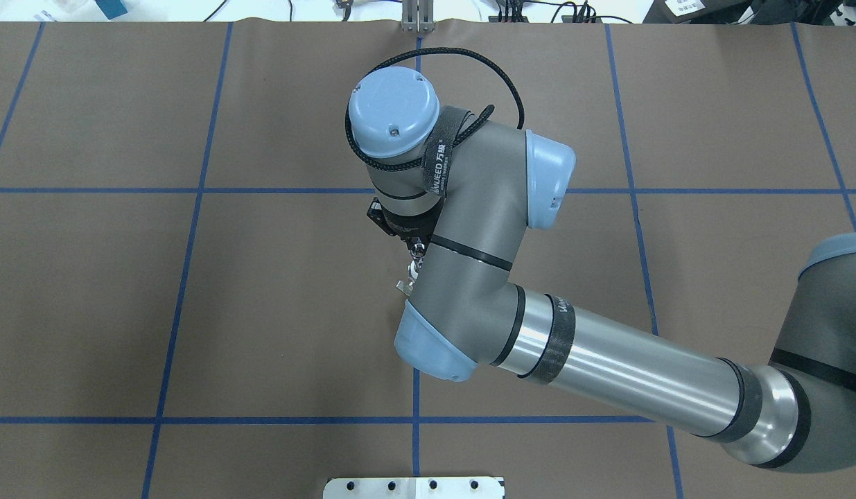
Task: Assemble PPR valve and pipe with both arms
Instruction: 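Lower the silver fitting with the right gripper into the valve's top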
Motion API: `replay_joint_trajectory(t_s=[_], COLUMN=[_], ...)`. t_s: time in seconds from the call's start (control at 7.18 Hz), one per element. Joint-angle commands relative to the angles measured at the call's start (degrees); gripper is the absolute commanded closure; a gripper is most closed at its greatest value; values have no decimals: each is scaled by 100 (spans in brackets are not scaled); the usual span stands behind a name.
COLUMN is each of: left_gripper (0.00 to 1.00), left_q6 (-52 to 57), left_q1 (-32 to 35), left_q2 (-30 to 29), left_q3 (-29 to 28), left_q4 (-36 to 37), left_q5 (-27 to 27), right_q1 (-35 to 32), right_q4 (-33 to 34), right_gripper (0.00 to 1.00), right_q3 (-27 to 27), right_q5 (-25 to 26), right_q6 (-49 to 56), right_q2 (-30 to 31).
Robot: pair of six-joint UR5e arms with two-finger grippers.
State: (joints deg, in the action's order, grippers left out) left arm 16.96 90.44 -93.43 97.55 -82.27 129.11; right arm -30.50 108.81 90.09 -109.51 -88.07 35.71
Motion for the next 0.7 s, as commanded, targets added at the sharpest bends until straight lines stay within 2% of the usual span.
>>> replay_joint_trajectory(t_s=[0.0, 0.56], left_gripper=[0, 0], left_q6=[0, -9], left_q1=[0, 0], left_q2=[0, -9], left_q3=[1, -8], left_q4=[0, 0], left_q5=[0, 0], right_q1=[0, 26], right_q4=[0, -211], right_gripper=[100, 100], right_q3=[9, -18], right_q5=[0, 0], right_q6=[0, -9], right_q2=[15, 76])
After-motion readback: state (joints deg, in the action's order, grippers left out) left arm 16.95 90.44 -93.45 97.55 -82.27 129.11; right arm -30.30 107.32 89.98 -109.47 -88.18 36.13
